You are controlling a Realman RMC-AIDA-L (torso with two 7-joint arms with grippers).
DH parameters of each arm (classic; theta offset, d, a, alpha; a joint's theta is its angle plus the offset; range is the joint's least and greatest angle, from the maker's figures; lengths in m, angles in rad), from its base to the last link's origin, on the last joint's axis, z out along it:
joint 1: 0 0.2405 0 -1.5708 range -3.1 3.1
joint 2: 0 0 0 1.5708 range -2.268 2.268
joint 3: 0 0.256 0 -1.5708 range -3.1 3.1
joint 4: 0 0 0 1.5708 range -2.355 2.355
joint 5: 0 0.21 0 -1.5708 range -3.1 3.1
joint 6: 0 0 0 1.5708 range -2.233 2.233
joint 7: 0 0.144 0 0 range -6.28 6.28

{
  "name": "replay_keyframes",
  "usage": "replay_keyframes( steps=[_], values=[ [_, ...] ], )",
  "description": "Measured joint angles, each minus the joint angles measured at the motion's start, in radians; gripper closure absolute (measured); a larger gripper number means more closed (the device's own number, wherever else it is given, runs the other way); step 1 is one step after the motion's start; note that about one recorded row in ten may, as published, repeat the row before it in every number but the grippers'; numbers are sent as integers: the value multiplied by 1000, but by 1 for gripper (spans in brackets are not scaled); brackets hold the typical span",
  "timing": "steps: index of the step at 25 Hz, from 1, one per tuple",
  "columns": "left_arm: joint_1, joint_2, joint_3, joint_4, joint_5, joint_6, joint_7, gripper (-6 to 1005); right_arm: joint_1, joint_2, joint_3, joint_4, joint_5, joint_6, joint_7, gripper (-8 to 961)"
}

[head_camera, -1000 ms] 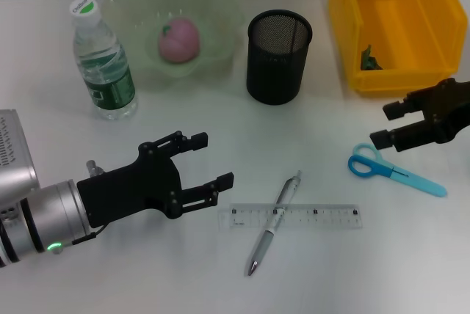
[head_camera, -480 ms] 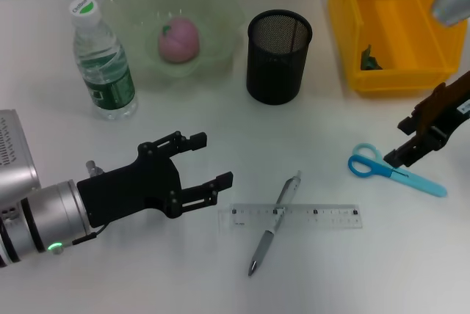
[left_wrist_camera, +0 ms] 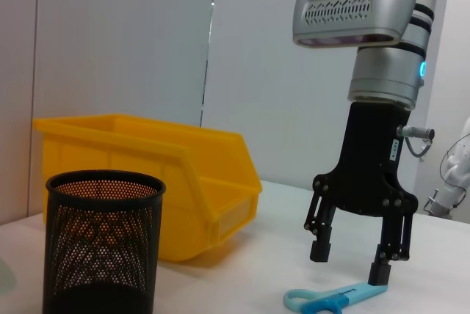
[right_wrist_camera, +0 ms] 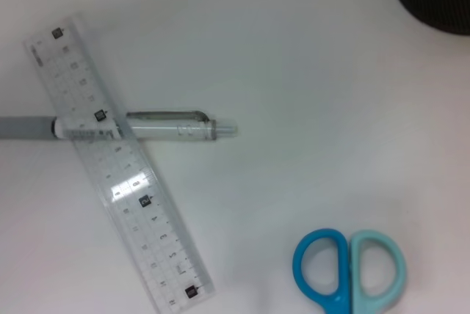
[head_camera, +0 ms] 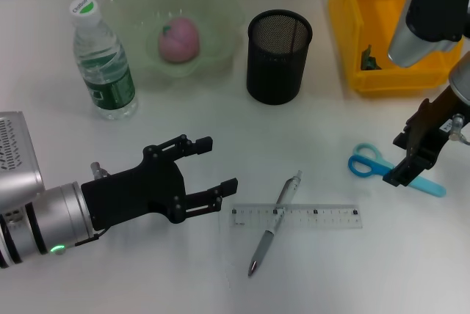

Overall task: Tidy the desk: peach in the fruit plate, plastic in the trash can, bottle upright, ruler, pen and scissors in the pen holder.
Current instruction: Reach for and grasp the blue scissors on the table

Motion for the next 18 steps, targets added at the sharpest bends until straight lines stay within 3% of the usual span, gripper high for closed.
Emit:
replay_keyframes(
  steps=[18],
  values=[
    [-9,0,0,2,0,-7,0,200,-3,3,-76,71,-8,87,8,235]
  ],
)
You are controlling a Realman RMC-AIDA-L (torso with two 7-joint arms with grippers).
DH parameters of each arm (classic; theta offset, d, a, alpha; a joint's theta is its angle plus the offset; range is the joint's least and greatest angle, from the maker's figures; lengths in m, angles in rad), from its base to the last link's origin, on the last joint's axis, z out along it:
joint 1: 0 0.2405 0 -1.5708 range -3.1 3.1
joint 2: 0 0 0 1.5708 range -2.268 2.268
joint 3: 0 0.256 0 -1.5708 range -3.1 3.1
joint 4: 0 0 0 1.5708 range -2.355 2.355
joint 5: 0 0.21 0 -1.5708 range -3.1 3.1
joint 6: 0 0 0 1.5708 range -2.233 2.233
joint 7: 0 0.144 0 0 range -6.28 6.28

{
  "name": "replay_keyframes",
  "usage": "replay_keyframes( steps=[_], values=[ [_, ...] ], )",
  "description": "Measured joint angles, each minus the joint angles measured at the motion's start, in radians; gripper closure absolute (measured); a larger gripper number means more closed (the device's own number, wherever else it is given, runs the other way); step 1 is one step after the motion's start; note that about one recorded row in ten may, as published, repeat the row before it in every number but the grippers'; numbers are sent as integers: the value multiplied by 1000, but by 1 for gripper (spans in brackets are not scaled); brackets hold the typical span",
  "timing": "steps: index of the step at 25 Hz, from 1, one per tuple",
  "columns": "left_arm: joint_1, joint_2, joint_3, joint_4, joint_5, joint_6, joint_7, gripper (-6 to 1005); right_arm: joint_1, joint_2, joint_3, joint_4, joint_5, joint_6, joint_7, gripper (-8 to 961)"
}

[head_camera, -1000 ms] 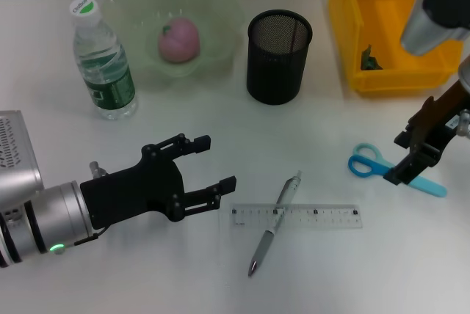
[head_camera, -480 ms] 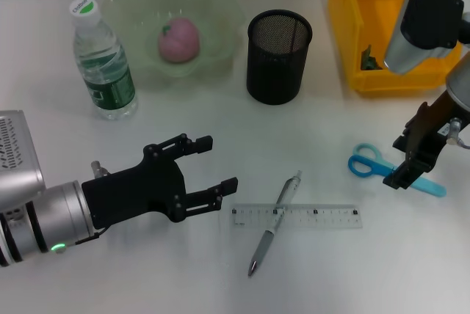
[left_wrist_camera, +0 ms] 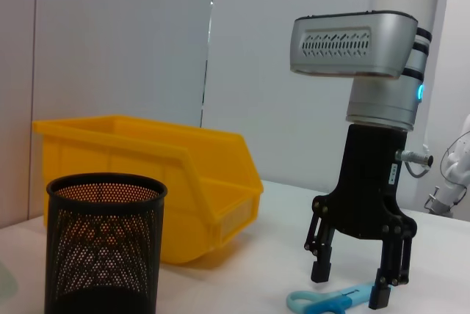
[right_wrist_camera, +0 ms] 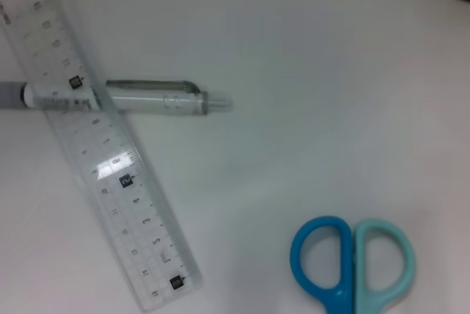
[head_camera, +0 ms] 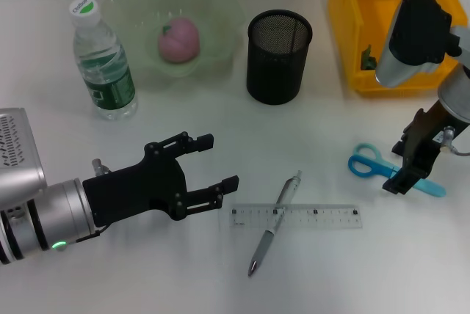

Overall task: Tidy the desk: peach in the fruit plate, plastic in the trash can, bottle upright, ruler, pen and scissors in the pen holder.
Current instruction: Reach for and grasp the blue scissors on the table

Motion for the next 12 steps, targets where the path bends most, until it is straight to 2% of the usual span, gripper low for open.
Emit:
replay_keyframes(
  steps=[10,12],
  values=[
    [0,0,0,0,-1,2,0,201,-6,1,-8,1,2,11,0,274],
    [0,0,0,0,-1,5,0,201,-7,1,-8,0,2,12,0,321]
  ],
)
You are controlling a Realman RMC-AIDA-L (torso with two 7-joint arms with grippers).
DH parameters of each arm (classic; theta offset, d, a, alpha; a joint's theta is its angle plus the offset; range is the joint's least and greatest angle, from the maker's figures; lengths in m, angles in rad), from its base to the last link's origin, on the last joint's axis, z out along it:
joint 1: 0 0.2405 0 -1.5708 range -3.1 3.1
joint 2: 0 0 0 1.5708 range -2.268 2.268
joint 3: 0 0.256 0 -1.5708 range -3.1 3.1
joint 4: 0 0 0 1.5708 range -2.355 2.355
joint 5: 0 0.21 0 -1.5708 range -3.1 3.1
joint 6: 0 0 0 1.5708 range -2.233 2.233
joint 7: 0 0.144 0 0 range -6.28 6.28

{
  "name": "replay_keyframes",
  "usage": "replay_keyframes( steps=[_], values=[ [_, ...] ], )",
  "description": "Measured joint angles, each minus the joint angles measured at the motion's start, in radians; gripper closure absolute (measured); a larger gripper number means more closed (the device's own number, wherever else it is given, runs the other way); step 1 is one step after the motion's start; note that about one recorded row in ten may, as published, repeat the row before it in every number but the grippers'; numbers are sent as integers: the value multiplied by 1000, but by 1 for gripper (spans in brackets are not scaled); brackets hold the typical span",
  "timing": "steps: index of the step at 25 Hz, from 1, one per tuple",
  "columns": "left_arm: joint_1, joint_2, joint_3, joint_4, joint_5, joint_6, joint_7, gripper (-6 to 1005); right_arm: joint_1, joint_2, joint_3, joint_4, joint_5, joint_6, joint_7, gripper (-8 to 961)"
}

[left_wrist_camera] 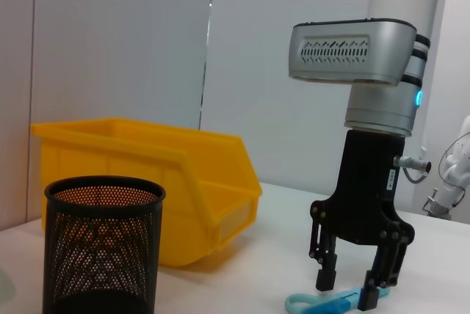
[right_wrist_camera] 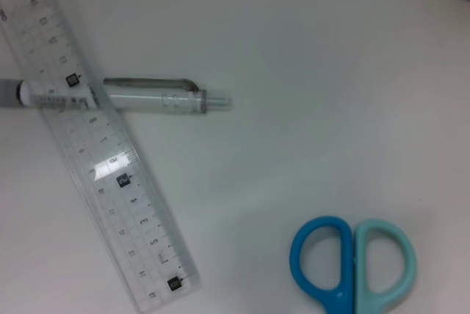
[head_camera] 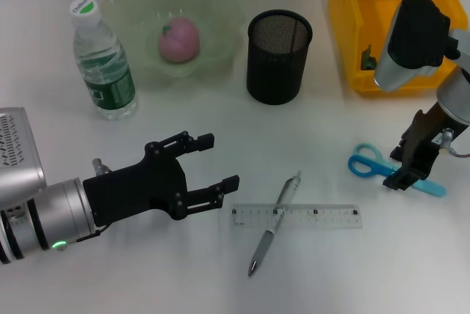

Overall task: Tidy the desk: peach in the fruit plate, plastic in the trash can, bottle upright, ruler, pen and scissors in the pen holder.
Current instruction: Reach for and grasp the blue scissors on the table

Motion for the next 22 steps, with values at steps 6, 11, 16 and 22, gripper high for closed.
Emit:
replay_keyframes(
  steps=[6,11,16,22],
  values=[
    [0,0,0,-1,-1,1,0,201,-2,1,0,-2,1,0,-1,462],
    [0,-1,0,-2,-2,3,0,201,-2,1,-1,0,1,5,-2,562],
    [0,-2,0,-2,-1,3,0,201,-1,1,-2,1,1,7,-3,596],
    [-1,-2,0,-2,-1,3,0,201,-4,2,-13,4,1,9,-4,597]
  ],
)
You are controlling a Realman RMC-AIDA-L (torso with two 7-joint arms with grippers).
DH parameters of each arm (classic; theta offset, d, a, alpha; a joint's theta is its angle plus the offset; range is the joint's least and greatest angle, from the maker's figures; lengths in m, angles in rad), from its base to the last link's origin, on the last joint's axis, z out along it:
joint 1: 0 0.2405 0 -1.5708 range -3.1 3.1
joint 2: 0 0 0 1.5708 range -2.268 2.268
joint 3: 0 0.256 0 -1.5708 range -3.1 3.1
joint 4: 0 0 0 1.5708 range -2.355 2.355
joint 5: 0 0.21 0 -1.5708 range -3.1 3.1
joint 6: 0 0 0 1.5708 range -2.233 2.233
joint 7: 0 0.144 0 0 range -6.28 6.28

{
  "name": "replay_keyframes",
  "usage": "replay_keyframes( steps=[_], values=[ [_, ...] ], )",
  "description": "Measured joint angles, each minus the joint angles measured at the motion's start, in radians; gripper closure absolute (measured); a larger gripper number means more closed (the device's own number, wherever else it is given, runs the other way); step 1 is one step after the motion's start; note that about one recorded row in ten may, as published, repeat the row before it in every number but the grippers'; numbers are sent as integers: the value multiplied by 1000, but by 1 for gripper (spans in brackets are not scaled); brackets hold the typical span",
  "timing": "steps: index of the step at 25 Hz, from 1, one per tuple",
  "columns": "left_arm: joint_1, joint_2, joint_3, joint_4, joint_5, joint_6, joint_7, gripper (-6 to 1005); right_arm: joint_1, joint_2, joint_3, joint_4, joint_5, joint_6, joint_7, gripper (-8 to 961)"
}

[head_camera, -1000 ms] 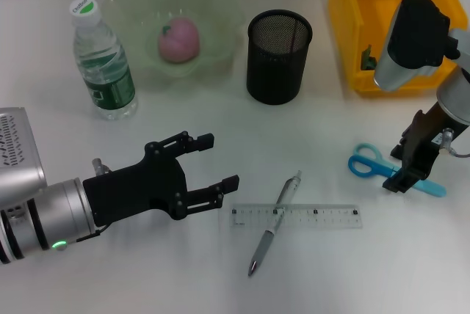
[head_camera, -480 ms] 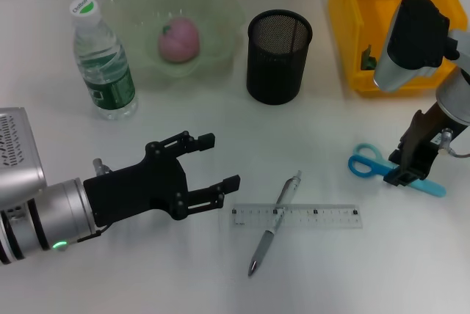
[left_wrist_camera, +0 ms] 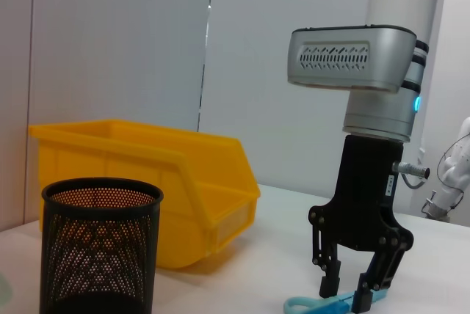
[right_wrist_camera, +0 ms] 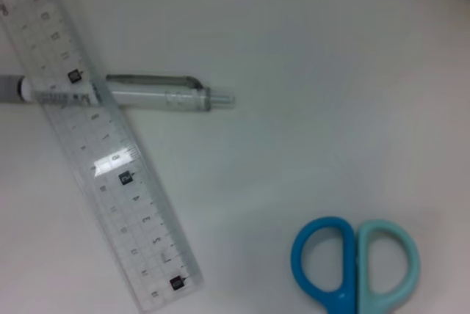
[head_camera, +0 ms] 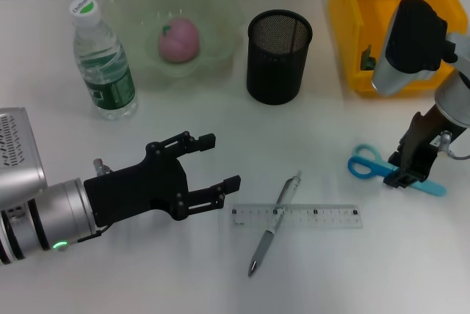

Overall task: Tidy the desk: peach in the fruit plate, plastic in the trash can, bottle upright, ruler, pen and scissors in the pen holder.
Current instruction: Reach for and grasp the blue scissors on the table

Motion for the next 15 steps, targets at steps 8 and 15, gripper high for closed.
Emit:
replay_keyframes(
  steps=[8,15],
  values=[
    [-2,-2,0,0,2,0,0,201,-1,0,-1,1,1,1,1,604],
    [-2,-2,0,0,2,0,0,201,-2,0,-19,2,1,10,5,610]
  ],
)
